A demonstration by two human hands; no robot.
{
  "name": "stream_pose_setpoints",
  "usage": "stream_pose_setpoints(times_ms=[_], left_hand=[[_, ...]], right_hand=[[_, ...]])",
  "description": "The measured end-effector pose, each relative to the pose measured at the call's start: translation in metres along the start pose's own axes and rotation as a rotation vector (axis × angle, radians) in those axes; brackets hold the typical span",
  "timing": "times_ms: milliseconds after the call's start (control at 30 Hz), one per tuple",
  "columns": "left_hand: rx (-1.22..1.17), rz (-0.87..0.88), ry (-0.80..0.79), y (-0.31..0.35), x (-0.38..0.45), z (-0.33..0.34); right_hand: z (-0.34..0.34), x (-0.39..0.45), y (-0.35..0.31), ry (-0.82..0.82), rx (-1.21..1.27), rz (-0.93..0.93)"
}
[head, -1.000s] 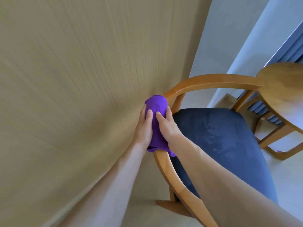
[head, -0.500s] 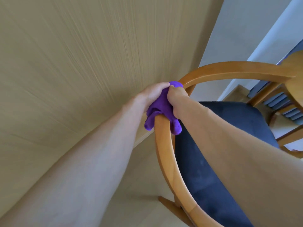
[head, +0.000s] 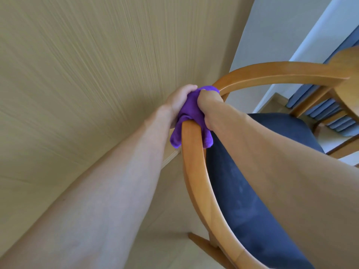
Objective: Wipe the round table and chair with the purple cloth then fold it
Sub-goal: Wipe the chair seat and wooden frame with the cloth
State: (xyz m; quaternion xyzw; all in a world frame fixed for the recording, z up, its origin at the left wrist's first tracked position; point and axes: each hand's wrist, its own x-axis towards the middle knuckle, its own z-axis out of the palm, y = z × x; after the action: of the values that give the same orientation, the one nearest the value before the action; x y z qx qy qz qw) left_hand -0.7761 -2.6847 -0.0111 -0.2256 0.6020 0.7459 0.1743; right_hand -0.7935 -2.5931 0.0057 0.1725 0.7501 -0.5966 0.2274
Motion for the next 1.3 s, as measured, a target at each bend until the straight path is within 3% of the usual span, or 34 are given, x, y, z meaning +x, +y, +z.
stream_pose_setpoints(times_ms=[133, 400, 633, 933, 1100, 1300], left_hand=[[-0.076, 0.034, 0.063, -0.010, -0.008, -0.002], [-0.161, 0.047, 0.079, -0.019, -0.036, 0.001], [-0.316, 0.110, 0.131, -0.051, -0.072, 0.006], [-0.200, 0.311, 0.302, -0.116, -0.158, 0.034], [-0.107, 0.487, 0.322, -0.170, -0.201, 0.058], [-0.185, 0.366, 0.264, -0.238, -0.240, 0.099]], right_hand=[[0.000, 0.000, 0.012, 0.081, 0.027, 0.085], [0.004, -0.024, 0.002, 0.035, -0.123, 0.012], [-0.001, -0.057, 0.034, 0.041, -0.279, -0.095], [-0.025, -0.141, 0.097, -0.121, -0.272, -0.426], [-0.055, -0.178, 0.148, -0.247, -0.373, -0.430], [-0.106, -0.214, 0.169, -0.373, -0.712, -0.347]])
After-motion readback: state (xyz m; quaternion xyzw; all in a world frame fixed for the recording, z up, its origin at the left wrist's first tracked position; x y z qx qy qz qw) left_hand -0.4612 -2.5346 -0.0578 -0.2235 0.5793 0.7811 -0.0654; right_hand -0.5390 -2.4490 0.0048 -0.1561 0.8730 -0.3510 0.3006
